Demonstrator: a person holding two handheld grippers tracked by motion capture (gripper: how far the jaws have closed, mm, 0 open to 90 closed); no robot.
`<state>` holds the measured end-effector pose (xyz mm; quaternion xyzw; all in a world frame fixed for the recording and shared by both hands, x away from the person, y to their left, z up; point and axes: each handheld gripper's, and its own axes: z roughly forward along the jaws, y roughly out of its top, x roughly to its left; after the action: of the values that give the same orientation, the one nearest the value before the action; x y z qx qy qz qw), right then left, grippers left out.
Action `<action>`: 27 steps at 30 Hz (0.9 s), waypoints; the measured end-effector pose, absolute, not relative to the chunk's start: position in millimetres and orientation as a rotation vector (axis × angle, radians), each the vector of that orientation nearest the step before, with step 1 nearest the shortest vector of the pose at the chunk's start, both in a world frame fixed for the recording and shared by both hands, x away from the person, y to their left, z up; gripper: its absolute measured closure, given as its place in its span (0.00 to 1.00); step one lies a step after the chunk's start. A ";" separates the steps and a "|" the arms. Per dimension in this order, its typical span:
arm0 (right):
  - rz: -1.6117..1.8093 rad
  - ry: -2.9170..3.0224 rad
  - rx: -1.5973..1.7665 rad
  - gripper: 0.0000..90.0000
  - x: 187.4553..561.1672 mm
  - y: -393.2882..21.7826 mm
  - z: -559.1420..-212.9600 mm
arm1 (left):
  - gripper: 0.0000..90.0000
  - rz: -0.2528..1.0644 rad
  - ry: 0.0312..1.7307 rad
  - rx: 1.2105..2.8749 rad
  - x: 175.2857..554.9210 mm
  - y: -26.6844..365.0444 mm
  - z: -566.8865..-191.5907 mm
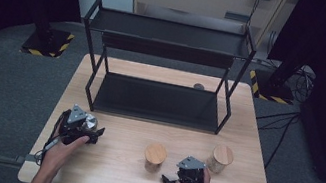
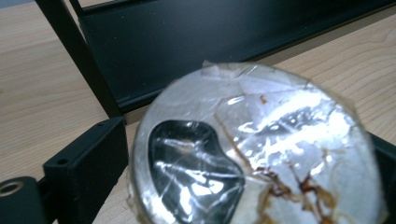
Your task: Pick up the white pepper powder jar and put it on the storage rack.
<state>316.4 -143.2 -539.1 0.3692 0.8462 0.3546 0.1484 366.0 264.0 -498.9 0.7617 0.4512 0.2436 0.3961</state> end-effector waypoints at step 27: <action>1.019 2.433 1.061 0.00 316.5 -143.2 -539.1 | 0.33 0.636 1.124 1.913 353.5 261.8 -516.0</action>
<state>316.5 -143.2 -539.1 0.3690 0.8463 0.3545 0.1484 353.5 261.8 -516.0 0.7579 0.4454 0.2521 0.4046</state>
